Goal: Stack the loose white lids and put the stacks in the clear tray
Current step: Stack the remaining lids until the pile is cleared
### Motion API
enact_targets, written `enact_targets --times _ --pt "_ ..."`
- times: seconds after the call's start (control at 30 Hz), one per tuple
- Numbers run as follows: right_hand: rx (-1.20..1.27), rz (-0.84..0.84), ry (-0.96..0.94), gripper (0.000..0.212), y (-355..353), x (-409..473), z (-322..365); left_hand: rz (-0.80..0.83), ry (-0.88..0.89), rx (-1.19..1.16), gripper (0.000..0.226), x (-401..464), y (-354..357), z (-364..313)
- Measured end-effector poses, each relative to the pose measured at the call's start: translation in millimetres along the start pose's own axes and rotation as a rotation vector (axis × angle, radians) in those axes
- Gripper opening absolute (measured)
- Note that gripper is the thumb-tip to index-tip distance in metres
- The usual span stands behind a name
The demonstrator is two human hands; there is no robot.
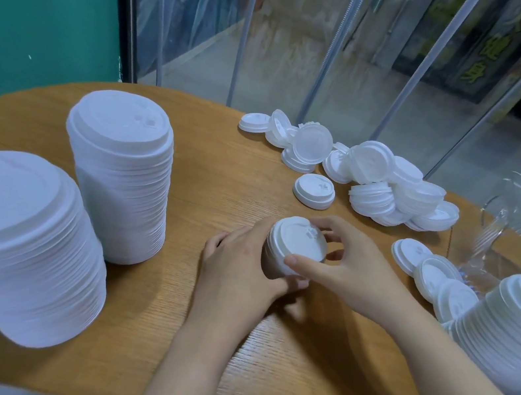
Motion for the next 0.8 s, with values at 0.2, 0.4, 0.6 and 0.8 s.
enact_targets --times 0.2,0.4,0.6,0.8 --pt "0.076 0.039 0.046 0.085 -22 9 4 0.01 0.02 0.03 0.099 -1 -1 -3" --pt "0.003 -0.211 0.079 0.05 -50 62 -22 -0.02 0.025 0.021 0.097 -3 -2 -3" --pt "-0.031 -0.287 0.08 0.073 -31 104 -54 -0.014 0.013 0.036 0.097 -2 -3 -2" --pt "-0.01 -0.306 0.04 0.065 -15 115 -64 0.011 0.019 0.036 0.11 -5 -2 -3"
Point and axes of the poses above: each hand's wrist, its own x-axis towards the middle knuckle, its own y-axis out of the palm, z = x × y, the point moved 9 cm from there along x, towards the middle knuckle, and after that the axes turned 9 degrees about x, right-handed, at the moved point
